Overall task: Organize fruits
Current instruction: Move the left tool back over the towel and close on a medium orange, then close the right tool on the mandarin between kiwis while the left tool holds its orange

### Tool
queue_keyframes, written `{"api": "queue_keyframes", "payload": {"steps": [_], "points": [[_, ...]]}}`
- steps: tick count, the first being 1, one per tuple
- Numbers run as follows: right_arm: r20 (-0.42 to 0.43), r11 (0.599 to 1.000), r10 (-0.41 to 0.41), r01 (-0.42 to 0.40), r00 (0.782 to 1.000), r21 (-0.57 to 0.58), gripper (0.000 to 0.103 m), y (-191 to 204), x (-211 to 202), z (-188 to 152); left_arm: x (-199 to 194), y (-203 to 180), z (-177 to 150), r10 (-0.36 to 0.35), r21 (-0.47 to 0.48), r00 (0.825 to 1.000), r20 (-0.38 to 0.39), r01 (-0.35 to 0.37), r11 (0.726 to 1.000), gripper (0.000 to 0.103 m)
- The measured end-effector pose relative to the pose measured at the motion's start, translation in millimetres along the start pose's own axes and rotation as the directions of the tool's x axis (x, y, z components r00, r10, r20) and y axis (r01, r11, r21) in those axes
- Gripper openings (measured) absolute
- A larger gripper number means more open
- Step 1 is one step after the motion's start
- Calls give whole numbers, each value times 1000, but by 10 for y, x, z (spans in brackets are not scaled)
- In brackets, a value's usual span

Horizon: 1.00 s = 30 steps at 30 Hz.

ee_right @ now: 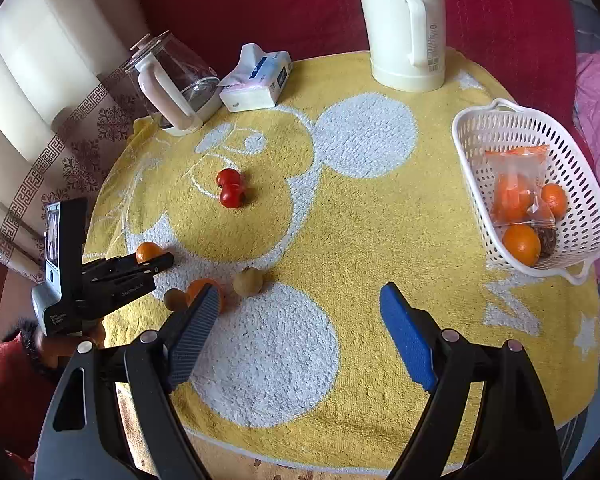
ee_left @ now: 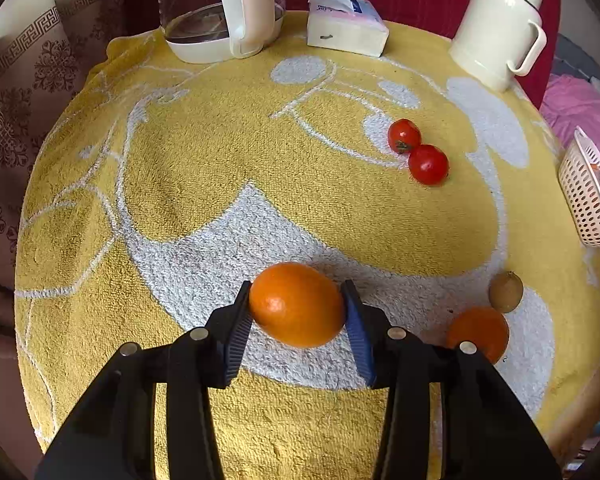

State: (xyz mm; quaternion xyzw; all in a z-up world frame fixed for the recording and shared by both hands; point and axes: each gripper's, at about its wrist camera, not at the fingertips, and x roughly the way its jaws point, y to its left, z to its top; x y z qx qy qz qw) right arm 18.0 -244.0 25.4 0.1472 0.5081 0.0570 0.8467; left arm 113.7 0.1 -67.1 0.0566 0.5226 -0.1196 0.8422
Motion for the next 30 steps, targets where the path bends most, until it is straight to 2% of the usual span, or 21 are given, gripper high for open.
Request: {"api": "queue_keyframes", "payload": {"steps": [10,13,20,23,30], "points": [[-45,999,46,-47,998,-20,83,172,245,0,-261,121,24,-16,-30,998,56,18,999,44],[-62,995,84,-87,995,-40,78,289,312,-4,-382,176,32,-15,-46,997,78,19,999,44],[-131,982,179,-186,975,-41,57,494,537,-20,-633,293,-18,-8,-78,994,113,17,997,44],[-150,977,200,-209,968,-45,55,571,616,-20,-712,338,-56,-7,-92,993,120,18,996,44],[-185,973,181,-203,966,-107,54,765,808,-43,-822,408,-144,-1,-121,992,129,17,993,44]]}}
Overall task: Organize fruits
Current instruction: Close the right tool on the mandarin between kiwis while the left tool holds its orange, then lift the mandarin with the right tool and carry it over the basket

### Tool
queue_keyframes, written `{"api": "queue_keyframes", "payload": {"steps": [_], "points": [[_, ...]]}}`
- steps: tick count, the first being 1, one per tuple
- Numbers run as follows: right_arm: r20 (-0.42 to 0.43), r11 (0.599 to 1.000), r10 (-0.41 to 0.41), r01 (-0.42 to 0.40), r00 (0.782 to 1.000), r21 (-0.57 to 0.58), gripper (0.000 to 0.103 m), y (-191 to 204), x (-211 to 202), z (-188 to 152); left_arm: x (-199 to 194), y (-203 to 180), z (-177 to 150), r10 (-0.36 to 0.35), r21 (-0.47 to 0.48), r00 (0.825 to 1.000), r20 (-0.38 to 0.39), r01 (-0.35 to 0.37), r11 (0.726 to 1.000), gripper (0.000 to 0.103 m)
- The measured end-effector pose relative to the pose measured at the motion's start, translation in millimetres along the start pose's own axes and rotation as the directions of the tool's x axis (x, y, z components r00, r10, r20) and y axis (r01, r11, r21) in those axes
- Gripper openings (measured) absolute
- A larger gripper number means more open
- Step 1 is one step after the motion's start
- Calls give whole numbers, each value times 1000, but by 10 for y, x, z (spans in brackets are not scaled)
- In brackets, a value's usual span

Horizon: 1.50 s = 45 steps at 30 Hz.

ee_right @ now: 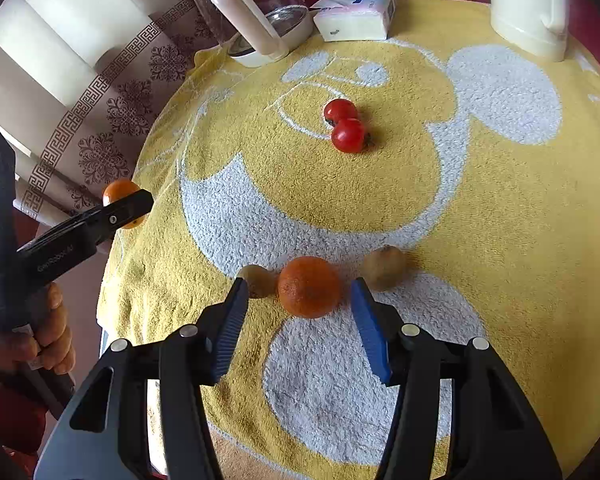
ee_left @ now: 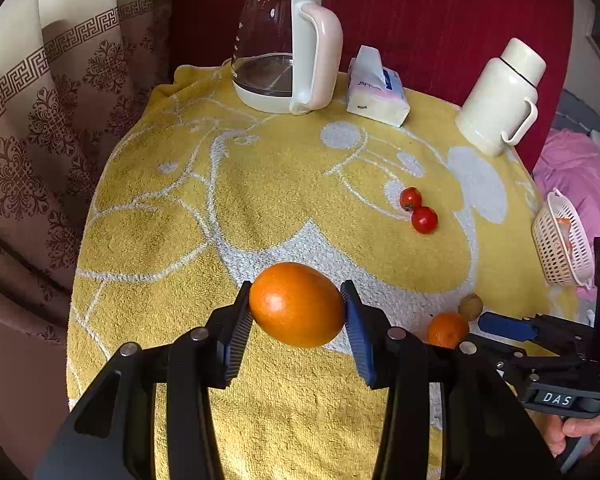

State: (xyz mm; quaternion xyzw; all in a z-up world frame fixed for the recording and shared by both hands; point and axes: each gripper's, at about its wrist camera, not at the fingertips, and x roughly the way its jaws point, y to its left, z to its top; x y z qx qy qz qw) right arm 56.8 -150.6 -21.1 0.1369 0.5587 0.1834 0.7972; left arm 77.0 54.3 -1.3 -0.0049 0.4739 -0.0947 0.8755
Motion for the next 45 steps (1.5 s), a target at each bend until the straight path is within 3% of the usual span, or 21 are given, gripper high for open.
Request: {"api": "queue_keyframes", "payload": {"steps": [6,11,16,30,45], "points": [[-17,991,-74,72,997,-111,54,129,207,-16,-42,15,-52,4,-12,1000,-1,-4,1000,44],[-35,988,-102,97,994,-123,40,78,319,-30,-83,13,-83,10,-19,1000,3,-10,1000,44],[-35,988,-94,89,995,-128,40,63,295,-52,-116,9,-101,19,-27,1000,5,-19,999,44],[-26,992,-44,40,999,-117,40,-51,-80,-241,-186,-217,-131,30,-26,999,16,-30,999,44],[46,999,-32,34,998,-31,40,-623,-766,-433,-373,-719,-200,47,0,998,43,-47,999,44]]}}
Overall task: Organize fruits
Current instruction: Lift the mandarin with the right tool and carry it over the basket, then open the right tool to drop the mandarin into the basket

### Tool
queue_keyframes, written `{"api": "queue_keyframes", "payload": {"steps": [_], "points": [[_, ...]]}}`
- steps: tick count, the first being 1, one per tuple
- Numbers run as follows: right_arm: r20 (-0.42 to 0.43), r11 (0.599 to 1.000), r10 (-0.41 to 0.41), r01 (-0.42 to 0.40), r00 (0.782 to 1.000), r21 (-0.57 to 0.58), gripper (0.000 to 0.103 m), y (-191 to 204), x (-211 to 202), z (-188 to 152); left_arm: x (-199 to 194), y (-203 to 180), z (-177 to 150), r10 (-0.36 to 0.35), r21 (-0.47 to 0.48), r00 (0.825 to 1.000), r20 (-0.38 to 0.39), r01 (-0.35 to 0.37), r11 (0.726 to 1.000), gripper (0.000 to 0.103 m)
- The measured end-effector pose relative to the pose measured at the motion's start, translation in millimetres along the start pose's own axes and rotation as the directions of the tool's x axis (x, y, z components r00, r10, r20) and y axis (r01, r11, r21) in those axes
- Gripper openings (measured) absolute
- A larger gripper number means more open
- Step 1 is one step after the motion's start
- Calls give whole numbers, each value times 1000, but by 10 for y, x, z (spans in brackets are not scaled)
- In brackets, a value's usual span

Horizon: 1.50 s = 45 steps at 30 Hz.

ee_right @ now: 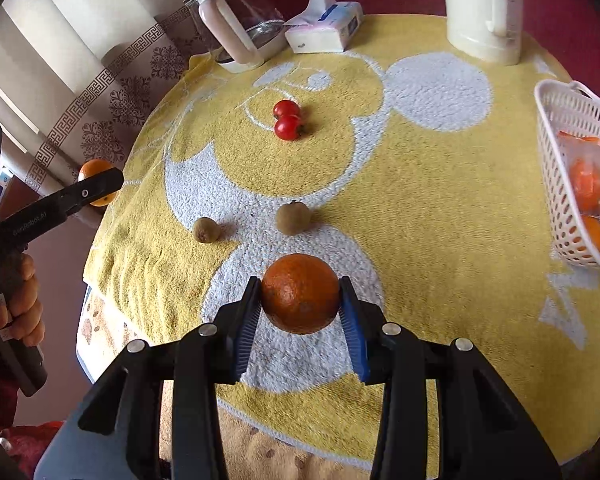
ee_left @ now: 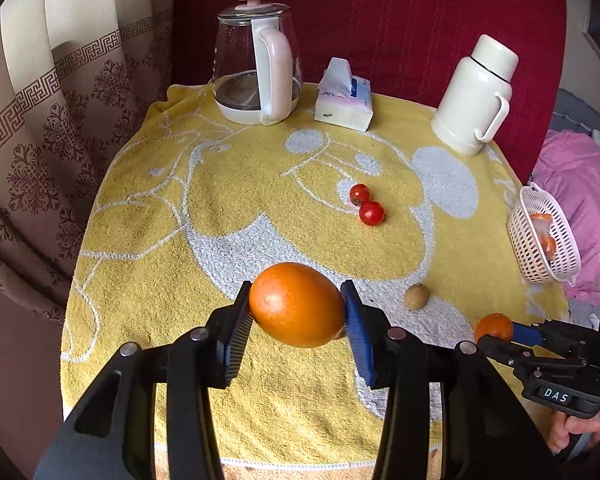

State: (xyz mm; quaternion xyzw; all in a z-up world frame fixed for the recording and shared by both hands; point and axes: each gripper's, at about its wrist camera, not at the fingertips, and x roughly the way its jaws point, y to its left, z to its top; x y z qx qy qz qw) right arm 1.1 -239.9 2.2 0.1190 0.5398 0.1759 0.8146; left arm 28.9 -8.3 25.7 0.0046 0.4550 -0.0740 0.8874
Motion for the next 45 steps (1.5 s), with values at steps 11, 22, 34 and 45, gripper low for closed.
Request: {"api": "queue_keyframes", "payload": {"steps": [11,22,34,45], "points": [[62,998,-20,16,998,64,40,-578,-532,-177,-189,-487,-80,-4,-2,999,34,4,1000,44],[196,991,-84,62,977,115,40,-1172,-1111,-133,-332,-959,-218,-3,-2,999,49,3,1000,44],[285,963,-228,172,931,209,40,-1895,-1382,84,-405,-1216,-255,8,5,998,58,-8,1000,44],[264,928,-332,265,906,261,40,-2299,-1164,245,-463,-1269,-198,24,43,998,56,-26,999,44]]}}
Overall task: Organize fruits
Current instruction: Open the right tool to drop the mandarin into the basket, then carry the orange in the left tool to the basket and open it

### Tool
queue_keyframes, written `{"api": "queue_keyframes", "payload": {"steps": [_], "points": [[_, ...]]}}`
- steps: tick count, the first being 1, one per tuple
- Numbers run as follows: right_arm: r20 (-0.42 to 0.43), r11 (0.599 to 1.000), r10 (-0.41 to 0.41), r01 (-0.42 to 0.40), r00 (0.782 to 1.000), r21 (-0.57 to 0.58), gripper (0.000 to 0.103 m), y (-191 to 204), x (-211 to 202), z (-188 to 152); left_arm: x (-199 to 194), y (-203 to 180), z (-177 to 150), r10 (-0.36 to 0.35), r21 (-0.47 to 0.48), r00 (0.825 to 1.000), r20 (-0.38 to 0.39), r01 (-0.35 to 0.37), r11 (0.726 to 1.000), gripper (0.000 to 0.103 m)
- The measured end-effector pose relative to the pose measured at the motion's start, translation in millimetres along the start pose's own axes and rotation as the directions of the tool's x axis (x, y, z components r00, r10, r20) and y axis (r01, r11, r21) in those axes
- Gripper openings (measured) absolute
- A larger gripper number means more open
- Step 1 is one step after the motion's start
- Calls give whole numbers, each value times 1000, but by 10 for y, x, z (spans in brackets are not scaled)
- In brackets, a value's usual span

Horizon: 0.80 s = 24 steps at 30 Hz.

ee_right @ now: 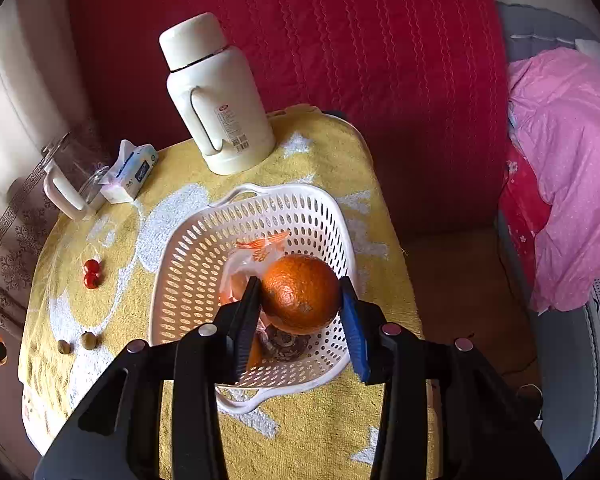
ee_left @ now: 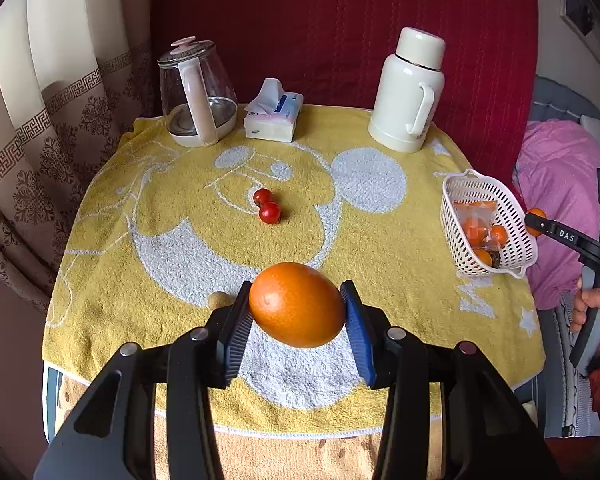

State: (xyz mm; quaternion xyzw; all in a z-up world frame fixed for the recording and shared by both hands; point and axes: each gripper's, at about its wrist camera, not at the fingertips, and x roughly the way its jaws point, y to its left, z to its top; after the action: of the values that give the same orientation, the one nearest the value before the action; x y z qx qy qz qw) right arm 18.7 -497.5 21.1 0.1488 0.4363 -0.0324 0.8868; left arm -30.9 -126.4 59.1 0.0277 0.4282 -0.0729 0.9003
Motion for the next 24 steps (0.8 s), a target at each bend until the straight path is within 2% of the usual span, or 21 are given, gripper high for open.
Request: {"api": "queue_keyframes", "payload": {"steps": [10,14,24], "points": [[-39,1000,0,0,999,3,41,-27,200,-77,-1,-19,-7,5,14,1000,-11,-4,1000,44],[-14,1000,23,-23,1000,14,52,-27,117,-63,3,-46,-9,0,18,1000,-12,1,1000,44],[38,994,40,-43,998,99,52,-268,-226,-34,74,-239,40,-44,58,999,-15,45,997,44]]}}
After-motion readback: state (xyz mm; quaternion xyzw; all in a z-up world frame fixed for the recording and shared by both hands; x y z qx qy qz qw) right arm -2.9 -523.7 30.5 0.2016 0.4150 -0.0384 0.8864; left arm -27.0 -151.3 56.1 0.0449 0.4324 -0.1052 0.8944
